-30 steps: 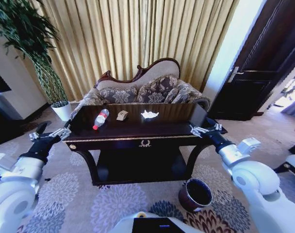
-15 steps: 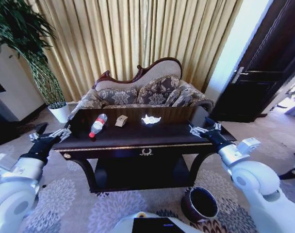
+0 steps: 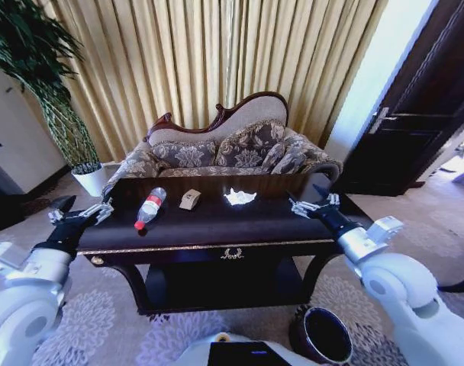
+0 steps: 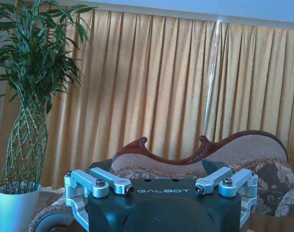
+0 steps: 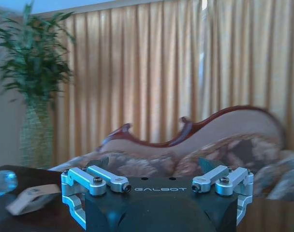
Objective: Move to the front of the table and place the trash on the table into the trash bin.
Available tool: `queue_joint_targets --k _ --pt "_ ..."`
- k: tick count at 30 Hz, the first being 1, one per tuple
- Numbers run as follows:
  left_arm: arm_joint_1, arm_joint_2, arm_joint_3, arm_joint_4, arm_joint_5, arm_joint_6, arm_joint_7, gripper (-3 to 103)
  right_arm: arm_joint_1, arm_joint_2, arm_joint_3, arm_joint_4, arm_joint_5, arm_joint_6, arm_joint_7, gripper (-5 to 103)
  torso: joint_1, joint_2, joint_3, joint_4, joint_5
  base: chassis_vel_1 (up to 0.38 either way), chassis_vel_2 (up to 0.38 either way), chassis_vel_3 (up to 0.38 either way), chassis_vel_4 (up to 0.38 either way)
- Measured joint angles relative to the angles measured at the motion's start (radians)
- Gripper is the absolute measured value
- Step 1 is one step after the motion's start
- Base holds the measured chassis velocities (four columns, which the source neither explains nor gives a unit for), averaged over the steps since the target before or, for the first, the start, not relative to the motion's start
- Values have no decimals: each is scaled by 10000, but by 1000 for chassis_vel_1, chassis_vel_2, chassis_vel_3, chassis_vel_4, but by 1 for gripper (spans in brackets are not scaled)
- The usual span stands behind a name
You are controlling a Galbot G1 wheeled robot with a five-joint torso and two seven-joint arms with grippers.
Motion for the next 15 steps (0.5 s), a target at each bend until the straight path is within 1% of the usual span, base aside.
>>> queue_joint_targets --k 1,2,4,5,6,8,11,12,15 --pt "5 19 0 0 -3 0 0 100 73 -151 -57 -46 189 -25 0 100 1 -1 1 1 -1 -50 31 39 -58" --pt "5 19 0 0 -3 0 0 100 73 -151 -57 -46 189 -25 0 100 1 -1 1 1 -1 -50 31 39 -58" --pt "39 69 -27 0 -10 1 23 100 387 -811 -269 -342 604 -179 4 100 -1 0 0 0 2 0 0 0 0" --pt "52 75 -41 0 -11 1 34 100 457 -973 -314 -413 715 -221 5 100 -1 0 0 1 3 0 0 0 0" --pt "52 75 -41 0 -11 1 34 100 457 -973 -314 -413 715 -221 5 100 -1 0 0 1 3 0 0 0 0" --pt "134 78 -101 -1 -12 1 98 100 759 -1727 -517 -732 1250 -394 30 100 -5 3 -3 -1 4 0 0 0 0" --pt "189 71 -131 0 -2 1 177 100 1422 -2512 -1008 -1316 1919 -584 90 100 -6 3 -2 0 2 0 0 0 0" --pt "189 71 -131 0 -2 1 177 100 1422 -2512 -1008 -1316 1919 -584 90 100 -6 3 -2 0 2 0 0 0 0" --pt "210 106 -206 0 0 0 234 100 2539 -3174 -1996 -1998 2677 -727 171 100 -4 2 -1 0 1 0 0 0 0"
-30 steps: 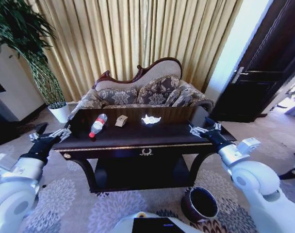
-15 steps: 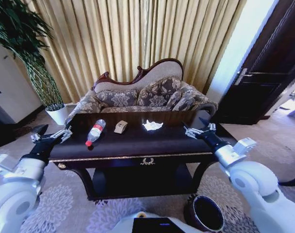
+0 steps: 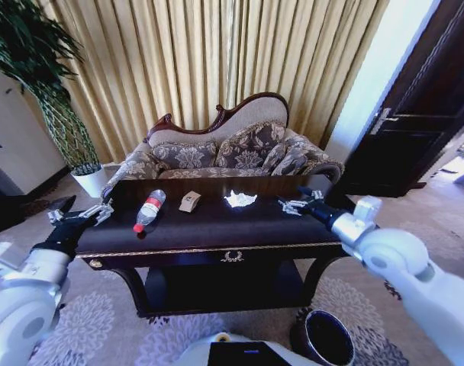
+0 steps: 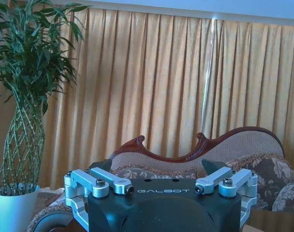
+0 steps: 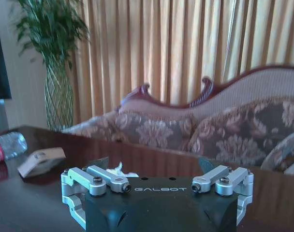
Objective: Move to the front of the table and place the trash on the table into the trash bin.
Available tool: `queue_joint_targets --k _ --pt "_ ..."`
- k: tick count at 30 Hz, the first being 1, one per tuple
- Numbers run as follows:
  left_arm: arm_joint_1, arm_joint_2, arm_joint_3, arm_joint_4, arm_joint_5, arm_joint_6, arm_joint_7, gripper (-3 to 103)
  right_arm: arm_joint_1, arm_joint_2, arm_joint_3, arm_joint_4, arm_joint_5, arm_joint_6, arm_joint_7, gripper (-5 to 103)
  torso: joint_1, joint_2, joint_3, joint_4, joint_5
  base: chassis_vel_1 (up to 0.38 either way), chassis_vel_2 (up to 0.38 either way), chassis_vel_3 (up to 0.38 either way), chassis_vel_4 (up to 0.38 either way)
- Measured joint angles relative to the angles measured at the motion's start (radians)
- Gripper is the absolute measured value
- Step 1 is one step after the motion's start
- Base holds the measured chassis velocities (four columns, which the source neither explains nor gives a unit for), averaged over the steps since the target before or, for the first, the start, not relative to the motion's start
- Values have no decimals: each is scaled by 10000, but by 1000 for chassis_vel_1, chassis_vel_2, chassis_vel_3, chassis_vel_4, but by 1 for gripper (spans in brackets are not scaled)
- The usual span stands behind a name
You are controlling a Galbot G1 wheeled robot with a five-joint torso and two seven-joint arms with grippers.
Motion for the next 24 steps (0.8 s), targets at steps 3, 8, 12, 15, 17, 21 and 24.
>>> queue_joint_targets --k 3,8,12,15,17,21,24 --pt "29 63 -79 0 -18 -5 20 100 1111 -310 -1058 -443 359 -74 7 100 1 0 0 -2 1 0 0 0 0" --pt "180 121 -245 0 -31 -198 144 100 3875 -265 -3701 -1299 770 -467 112 100 0 0 0 1 1 0 0 0 0" --pt "260 126 -304 0 -34 -261 175 100 5484 353 -5542 -1749 775 -836 360 100 1 -1 1 0 0 0 0 0 0" --pt "274 103 -260 0 -6 -270 176 100 6195 817 -6246 -2109 627 -935 525 100 2 0 1 1 -3 0 0 0 0" --pt "284 95 -256 0 3 -271 176 100 6468 1043 -6516 -2300 584 -976 625 100 2 0 1 1 -2 0 0 0 0" --pt "425 57 -392 0 11 -275 182 100 7234 1754 -7217 -2964 454 -1164 754 100 2 -1 1 0 0 0 0 0 0" --pt "449 47 -404 0 11 -276 182 100 7448 2050 -7461 -3165 364 -1282 834 100 2 -1 1 0 -1 0 0 0 0"
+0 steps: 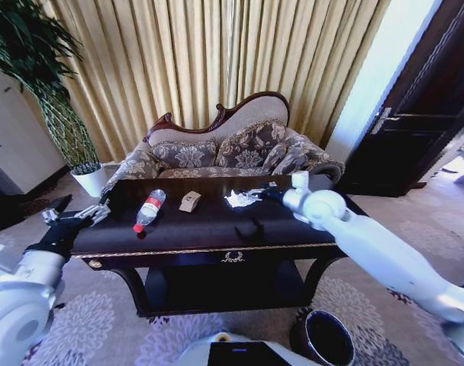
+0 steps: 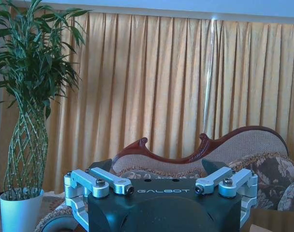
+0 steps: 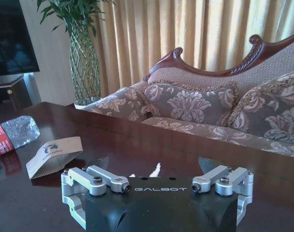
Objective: Move to the front of the table and place the trash on the table into the trash bin.
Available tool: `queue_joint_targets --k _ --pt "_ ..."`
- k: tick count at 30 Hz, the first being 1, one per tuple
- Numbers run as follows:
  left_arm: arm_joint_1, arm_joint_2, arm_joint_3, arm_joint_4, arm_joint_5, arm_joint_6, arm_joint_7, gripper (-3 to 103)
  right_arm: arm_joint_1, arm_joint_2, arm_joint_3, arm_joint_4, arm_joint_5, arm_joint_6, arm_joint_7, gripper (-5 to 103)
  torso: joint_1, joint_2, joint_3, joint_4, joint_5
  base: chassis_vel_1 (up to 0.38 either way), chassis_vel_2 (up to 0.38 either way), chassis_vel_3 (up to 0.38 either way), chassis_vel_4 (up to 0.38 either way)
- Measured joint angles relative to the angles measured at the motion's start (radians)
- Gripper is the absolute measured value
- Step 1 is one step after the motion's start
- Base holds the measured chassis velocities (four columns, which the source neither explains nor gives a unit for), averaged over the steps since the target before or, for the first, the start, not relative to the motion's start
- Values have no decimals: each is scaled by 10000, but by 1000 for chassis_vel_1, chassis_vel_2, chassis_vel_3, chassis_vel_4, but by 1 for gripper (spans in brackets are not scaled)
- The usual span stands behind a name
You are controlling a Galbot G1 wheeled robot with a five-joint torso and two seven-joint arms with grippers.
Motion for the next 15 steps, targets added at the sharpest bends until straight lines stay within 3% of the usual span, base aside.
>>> queue_joint_targets --k 8,15 --pt "73 -10 -151 0 -2 -1 -8 100 392 778 -921 -732 -692 -254 141 100 0 0 0 -1 1 0 0 0 0" --pt "141 15 -290 0 -13 -8 -4 100 604 998 -1112 -1375 -1019 -390 142 100 0 0 0 0 0 0 0 0 0"
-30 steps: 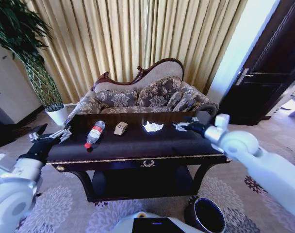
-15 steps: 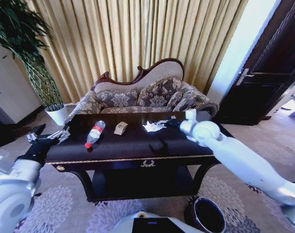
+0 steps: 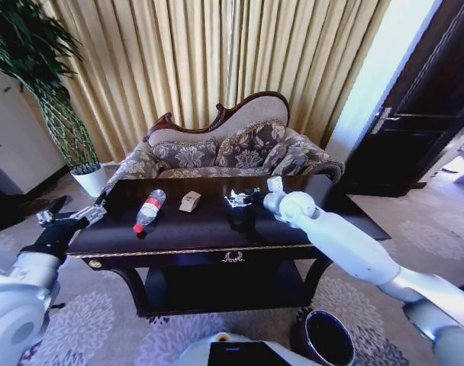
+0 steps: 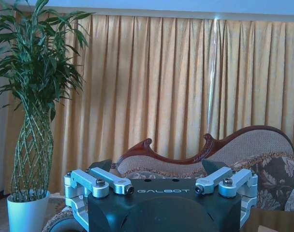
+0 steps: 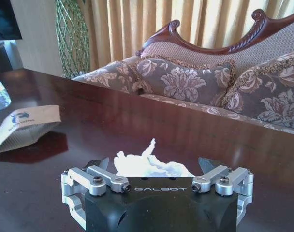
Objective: Move to the front of the table and place the trash on the table into the trash bin.
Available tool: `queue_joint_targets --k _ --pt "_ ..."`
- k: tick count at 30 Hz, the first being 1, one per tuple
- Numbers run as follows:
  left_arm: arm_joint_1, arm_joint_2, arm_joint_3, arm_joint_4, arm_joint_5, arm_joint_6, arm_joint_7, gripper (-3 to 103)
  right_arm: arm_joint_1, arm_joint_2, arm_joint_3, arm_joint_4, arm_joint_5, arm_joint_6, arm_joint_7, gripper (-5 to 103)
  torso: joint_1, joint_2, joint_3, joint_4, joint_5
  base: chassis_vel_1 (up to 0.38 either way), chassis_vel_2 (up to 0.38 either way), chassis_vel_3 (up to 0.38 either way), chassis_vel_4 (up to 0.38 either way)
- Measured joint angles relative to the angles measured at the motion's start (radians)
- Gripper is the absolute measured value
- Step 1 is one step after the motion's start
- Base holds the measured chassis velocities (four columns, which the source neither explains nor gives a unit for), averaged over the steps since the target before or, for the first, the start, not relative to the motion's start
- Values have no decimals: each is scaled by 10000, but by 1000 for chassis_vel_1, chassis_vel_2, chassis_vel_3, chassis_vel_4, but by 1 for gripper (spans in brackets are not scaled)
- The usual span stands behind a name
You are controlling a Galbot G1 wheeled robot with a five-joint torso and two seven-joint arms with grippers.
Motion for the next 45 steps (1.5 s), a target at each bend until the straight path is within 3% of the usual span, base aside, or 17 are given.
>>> queue_joint_targets --k 18,20,22,23,25,27,28,36,38,44,45 --pt "12 -34 -23 0 9 -2 -16 100 162 -10 -174 -109 -18 -726 37 103 -1 1 -1 1 2 0 0 0 0" --pt "14 -41 -29 0 9 -1 -16 100 182 -10 -184 -147 -19 -734 37 99 0 1 -1 0 2 0 0 0 0" --pt "14 -51 -32 0 9 -1 -16 100 196 -23 -188 -184 -17 -736 37 95 0 0 -1 1 2 0 0 0 0" --pt "14 -69 -33 0 9 -2 -16 100 205 -68 -188 -199 -13 -736 37 84 0 0 -1 0 1 0 0 0 0" --pt "14 -76 -33 0 9 -1 -16 100 205 -90 -188 -201 -11 -737 36 84 0 0 -1 0 1 0 0 0 0" --pt "15 -85 -33 0 12 -1 -14 100 205 -122 -188 -203 -9 -737 35 73 0 1 -1 0 1 0 0 0 0" --pt "15 -85 -33 0 12 -1 -14 100 205 -122 -188 -203 -9 -737 35 73 0 1 -1 0 1 0 0 0 0" --pt "35 -35 -59 0 30 -26 43 100 133 -296 -123 -147 8 -736 15 35 -1 0 -1 0 1 0 0 0 0" --pt "31 -25 -59 0 30 -27 46 100 128 -311 -117 -139 10 -734 14 35 -1 1 -1 0 1 0 0 0 0" --pt "44 -44 -68 0 32 -39 114 100 74 -372 -53 -64 34 -709 11 8 -2 1 0 0 1 0 0 0 0" --pt "44 -44 -68 0 32 -39 114 100 74 -372 -53 -64 34 -709 11 8 -2 1 0 0 1 0 0 0 0"
